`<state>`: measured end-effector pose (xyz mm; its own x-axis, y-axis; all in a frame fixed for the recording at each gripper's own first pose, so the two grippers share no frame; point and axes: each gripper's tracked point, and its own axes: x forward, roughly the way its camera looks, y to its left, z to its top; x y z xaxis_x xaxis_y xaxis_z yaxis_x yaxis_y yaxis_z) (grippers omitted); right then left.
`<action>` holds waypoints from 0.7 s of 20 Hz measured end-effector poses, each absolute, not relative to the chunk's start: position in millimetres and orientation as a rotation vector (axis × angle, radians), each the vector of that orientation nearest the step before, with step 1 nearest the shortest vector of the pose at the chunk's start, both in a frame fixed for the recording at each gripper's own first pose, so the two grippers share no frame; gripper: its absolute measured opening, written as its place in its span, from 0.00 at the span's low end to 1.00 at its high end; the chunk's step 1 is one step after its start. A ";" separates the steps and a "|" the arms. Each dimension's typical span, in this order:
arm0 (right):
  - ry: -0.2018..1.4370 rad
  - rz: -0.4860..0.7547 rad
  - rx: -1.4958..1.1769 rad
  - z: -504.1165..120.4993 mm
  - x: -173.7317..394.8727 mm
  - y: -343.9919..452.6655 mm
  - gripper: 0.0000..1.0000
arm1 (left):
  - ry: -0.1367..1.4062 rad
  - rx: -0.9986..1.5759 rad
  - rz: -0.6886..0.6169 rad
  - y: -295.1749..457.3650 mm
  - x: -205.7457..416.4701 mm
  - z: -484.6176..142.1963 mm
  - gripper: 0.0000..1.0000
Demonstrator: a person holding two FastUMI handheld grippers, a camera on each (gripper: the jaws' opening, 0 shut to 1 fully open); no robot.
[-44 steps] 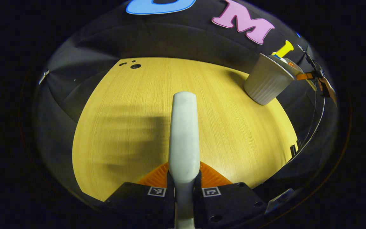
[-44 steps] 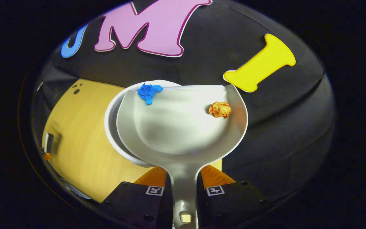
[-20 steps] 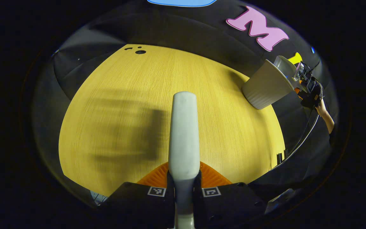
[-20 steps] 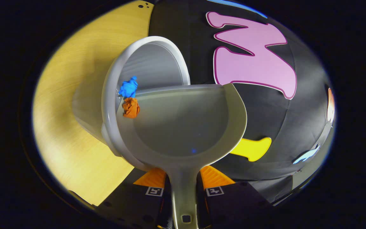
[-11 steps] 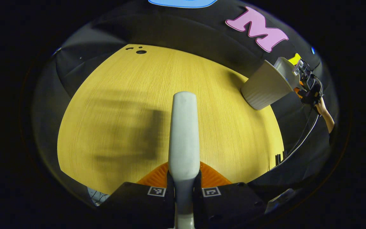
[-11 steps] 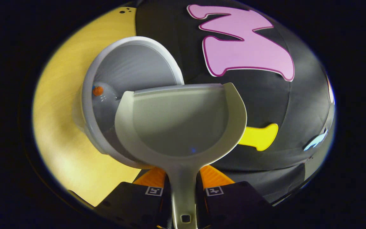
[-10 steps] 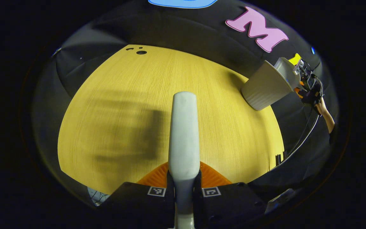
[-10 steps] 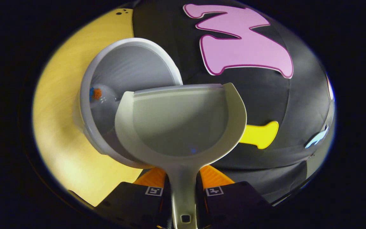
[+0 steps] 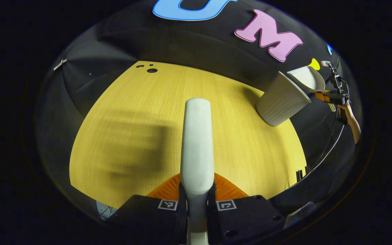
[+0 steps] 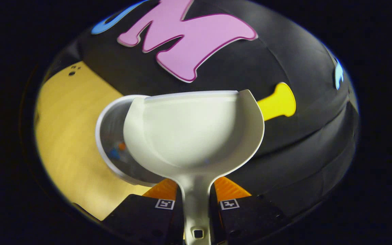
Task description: Pick up the small broom and dustpan from the desktop, sweep the trash into the dustpan with the broom, and then empty the trash into the garbage bin.
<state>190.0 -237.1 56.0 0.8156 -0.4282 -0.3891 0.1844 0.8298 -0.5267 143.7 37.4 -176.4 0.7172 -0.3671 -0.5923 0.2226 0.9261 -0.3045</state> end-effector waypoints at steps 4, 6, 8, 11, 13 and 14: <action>0.461 -0.338 -0.186 74.1 191.6 -221.0 0.33 | 0.684 -0.288 -0.324 31.6 127.6 -176.3 0.27; 0.442 -0.306 -0.090 76.7 193.6 -213.6 0.33 | 0.675 -0.294 -0.321 31.8 118.4 -180.7 0.27; 0.423 -0.275 -0.013 78.9 195.5 -206.3 0.36 | 0.671 -0.289 -0.316 35.3 108.3 -185.2 0.27; 0.403 -0.233 0.030 78.2 198.7 -197.2 0.33 | 0.675 -0.281 -0.312 39.5 96.5 -194.4 0.27; 0.395 -0.202 0.066 74.6 201.1 -192.5 0.36 | 0.674 -0.278 -0.308 43.7 91.8 -200.2 0.27; 0.395 -0.175 0.093 70.4 203.8 -188.8 0.33 | 0.668 -0.275 -0.302 47.1 90.8 -203.1 0.27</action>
<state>203.8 -188.8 70.4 0.9083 -0.1514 -0.3899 0.1877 0.9806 0.0564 90.8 47.1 -203.1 0.7446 -0.3596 -0.5624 0.1851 0.9207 -0.3436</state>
